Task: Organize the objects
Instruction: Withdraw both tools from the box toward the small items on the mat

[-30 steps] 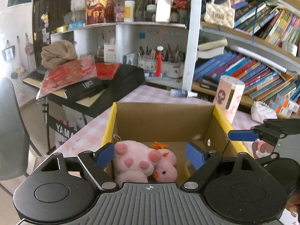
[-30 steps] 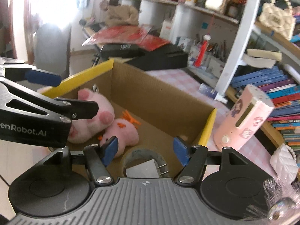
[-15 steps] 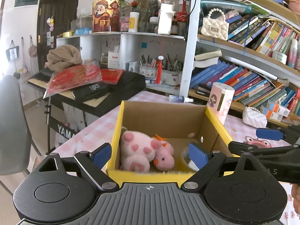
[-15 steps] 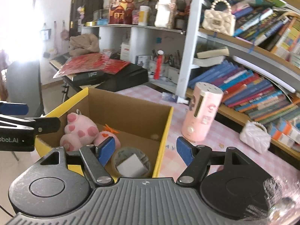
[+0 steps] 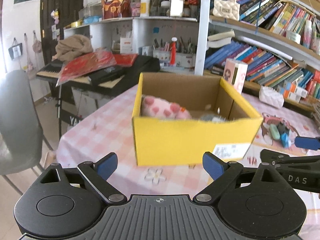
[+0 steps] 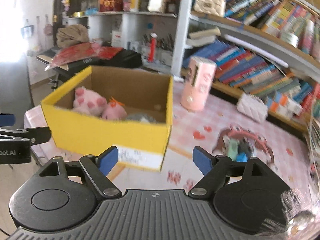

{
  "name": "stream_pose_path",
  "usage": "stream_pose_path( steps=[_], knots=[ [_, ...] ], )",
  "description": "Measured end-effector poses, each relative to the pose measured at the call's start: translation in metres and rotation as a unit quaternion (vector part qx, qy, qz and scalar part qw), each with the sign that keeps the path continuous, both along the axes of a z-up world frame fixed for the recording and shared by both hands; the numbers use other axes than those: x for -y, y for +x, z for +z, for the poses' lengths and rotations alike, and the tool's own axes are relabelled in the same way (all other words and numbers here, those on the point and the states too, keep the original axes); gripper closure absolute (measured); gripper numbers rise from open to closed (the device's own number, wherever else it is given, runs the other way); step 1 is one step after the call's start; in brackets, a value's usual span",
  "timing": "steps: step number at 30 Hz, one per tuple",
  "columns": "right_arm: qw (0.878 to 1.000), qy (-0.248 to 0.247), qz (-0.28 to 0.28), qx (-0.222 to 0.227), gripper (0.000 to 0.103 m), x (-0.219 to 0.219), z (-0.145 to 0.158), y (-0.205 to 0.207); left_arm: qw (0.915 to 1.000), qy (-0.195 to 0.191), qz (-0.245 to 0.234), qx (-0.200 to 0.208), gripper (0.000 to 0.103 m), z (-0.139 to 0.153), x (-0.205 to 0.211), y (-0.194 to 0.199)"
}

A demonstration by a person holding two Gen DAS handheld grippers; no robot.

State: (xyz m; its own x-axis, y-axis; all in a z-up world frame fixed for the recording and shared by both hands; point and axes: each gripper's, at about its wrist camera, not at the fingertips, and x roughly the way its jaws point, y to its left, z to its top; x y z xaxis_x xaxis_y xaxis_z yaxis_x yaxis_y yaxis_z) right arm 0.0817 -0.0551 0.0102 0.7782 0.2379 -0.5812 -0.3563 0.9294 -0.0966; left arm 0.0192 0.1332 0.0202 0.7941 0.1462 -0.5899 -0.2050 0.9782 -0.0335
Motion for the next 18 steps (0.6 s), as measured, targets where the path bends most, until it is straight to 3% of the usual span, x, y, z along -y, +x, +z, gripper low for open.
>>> stream_pose_path(
  steps=[7, 18],
  knots=[
    [0.999, -0.007, -0.038, -0.016, 0.014, 0.005, -0.017, -0.034, 0.9995, -0.004, -0.007, -0.030, 0.008, -0.011, 0.004, -0.024],
    [0.997, -0.018, -0.065, -0.031, 0.006, 0.011, -0.028, -0.068, 0.9979, 0.008, -0.046, -0.044, 0.005, -0.016, 0.018, -0.045]
  ],
)
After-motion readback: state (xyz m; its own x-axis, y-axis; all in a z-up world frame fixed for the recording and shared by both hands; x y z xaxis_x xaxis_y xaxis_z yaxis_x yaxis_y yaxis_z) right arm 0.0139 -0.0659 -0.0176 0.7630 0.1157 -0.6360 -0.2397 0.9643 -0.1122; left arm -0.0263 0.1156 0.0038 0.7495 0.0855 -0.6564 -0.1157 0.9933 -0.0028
